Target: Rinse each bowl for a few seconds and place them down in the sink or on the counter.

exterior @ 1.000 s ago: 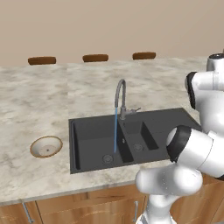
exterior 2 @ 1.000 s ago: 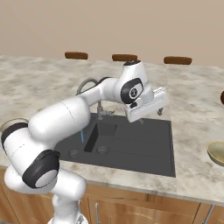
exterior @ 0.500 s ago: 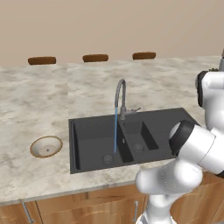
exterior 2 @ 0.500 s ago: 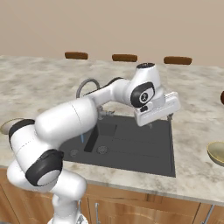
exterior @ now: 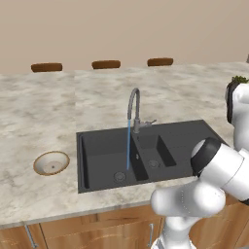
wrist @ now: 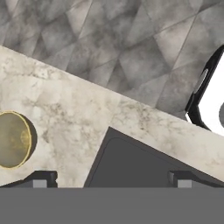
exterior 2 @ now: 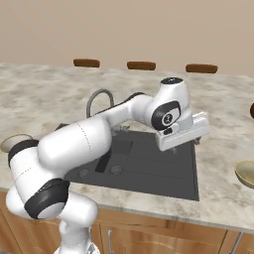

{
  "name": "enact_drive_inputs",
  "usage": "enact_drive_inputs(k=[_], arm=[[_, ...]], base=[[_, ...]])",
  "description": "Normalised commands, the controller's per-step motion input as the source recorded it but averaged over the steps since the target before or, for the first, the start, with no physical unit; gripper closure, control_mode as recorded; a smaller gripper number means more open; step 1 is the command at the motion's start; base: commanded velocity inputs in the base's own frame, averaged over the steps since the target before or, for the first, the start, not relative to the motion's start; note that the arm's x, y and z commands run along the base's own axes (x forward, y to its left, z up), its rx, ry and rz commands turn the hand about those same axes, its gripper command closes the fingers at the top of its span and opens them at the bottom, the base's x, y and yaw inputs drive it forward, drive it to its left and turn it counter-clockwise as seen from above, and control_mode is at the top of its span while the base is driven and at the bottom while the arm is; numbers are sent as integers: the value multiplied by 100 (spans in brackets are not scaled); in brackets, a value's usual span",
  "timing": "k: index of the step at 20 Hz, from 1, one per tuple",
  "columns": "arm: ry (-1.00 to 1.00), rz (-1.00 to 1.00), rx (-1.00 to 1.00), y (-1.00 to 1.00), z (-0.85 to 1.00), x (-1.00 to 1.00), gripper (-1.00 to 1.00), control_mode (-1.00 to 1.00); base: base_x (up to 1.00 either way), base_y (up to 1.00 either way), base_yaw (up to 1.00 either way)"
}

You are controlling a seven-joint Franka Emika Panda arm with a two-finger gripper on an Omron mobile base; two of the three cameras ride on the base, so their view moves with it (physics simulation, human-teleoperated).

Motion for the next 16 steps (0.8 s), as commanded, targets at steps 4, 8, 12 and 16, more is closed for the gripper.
enact_drive_inputs(k=[4, 8, 12, 16], arm=[[-1, 0, 0, -14, -2, -16, -100, -100], [0, 0, 0, -24, -2, -1, -100, -100], [0, 0, 0, -31, -4, 0, -100, -100], [0, 0, 1, -33, -5, 0, -100, -100]], base=[[0, 0, 0], [0, 0, 0], [0, 0, 0], [0, 0, 0]])
